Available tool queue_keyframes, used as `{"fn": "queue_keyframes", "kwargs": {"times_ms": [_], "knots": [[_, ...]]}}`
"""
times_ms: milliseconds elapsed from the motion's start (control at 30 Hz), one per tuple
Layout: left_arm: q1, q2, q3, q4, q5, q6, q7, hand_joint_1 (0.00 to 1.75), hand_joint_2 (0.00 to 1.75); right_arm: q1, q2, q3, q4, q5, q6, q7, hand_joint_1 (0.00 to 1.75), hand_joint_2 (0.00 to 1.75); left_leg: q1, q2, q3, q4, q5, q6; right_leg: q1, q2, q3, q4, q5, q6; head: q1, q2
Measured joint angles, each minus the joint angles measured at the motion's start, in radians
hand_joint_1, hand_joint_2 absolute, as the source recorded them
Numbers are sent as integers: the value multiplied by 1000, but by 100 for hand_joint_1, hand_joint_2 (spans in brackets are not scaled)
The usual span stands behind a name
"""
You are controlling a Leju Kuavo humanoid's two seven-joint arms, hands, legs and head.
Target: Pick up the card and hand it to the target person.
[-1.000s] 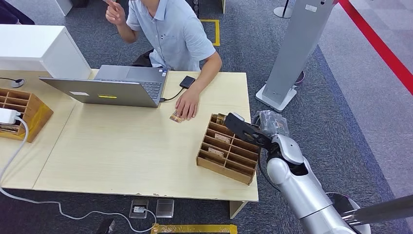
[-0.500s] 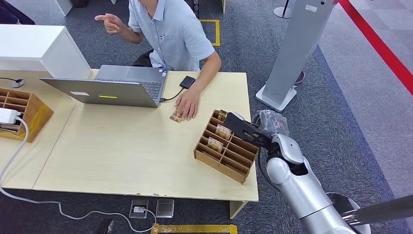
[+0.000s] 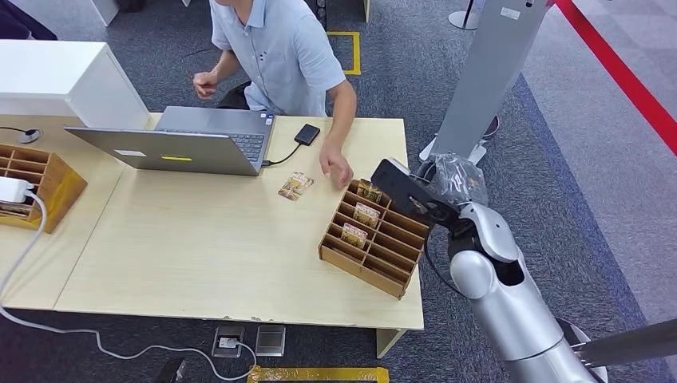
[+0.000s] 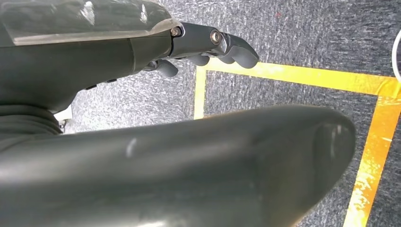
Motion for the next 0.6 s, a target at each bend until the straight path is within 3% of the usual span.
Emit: {"fn": "queue_keyframes", "kwargs": {"times_ms": [333, 433, 600], "knots": [[0, 0, 0, 0, -9, -14, -5, 0, 0, -8, -35, -26, -158, -28, 1, -18, 175, 175, 0, 0, 0, 0, 0, 0, 0, 0, 0, 0, 0, 0, 0, 0], [-1, 0, 0, 0, -21, -21, -7, 0, 0, -51, -37, -30, -116, -58, -59, -76, 175, 175, 0, 0, -1, 0, 0, 0, 0, 0, 0, 0, 0, 0, 0, 0], [-3, 0, -2, 0, -38, -30, -8, 0, 0, -173, -29, -35, 84, -72, -149, -191, 175, 175, 0, -1, -1, 0, 0, 0, 0, 0, 1, 0, 0, 0, 1, 0]]}}
